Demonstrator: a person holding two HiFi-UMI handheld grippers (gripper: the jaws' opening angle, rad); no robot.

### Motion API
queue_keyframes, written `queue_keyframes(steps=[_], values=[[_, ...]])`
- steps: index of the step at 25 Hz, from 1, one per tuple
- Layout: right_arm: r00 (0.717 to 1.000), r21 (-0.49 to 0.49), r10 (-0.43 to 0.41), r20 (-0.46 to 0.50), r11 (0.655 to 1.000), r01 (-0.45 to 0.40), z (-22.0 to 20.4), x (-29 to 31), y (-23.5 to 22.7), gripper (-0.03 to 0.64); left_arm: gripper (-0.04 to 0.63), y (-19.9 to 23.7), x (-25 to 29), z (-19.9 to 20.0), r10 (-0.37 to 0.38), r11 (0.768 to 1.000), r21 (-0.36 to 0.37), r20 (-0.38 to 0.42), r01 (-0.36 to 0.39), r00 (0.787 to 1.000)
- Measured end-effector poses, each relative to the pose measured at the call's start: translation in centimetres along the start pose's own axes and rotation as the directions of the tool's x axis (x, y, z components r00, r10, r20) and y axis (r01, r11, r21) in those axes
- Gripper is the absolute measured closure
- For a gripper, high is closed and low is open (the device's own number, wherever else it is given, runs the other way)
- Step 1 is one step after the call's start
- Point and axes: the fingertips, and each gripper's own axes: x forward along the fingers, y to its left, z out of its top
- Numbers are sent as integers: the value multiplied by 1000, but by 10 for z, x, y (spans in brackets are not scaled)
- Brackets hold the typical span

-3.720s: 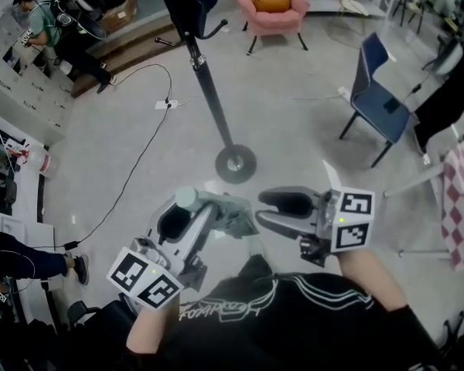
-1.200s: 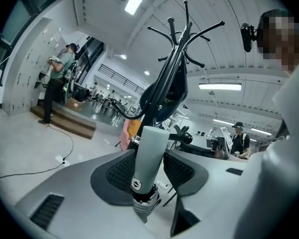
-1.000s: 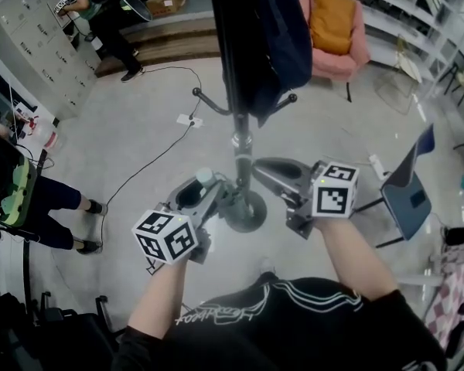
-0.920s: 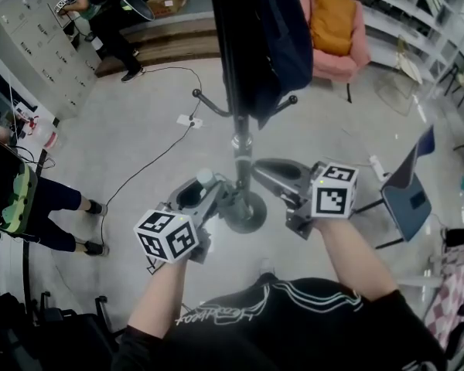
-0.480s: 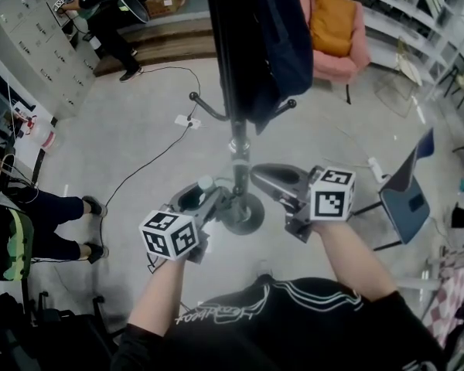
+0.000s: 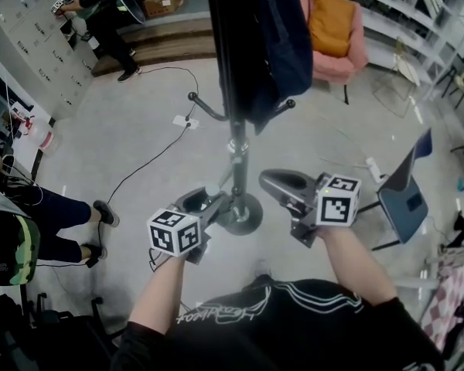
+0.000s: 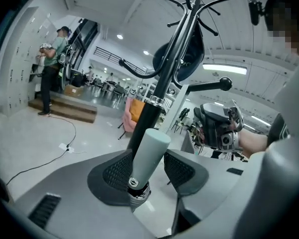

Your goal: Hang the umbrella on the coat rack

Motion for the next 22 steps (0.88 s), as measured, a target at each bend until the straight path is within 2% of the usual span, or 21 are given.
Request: queue_keyframes(steps=[3, 7, 13, 17, 22], values=[[1000, -3, -14, 6, 1000, 14, 0, -5, 1, 557, 414, -3, 4, -3, -26, 1000, -18, -13, 26, 1000], [999, -3, -28, 18, 1000, 28, -2, -11, 4, 557, 414, -5, -2, 2, -59, 996, -64, 9, 59, 998], [997, -7, -72, 20, 997, 72, -8, -22, 10, 557, 414, -21, -21, 11, -99, 993, -57, 19, 100, 995], [994, -16, -106, 19, 994, 106, -12, -29, 21, 557, 414, -43, -41, 17, -166, 984, -59, 37, 168, 985], [991, -24, -126, 46, 992, 127, -17, -39, 47, 565, 442, -74, -79, 32, -238, 969, -35, 108, 243, 965]])
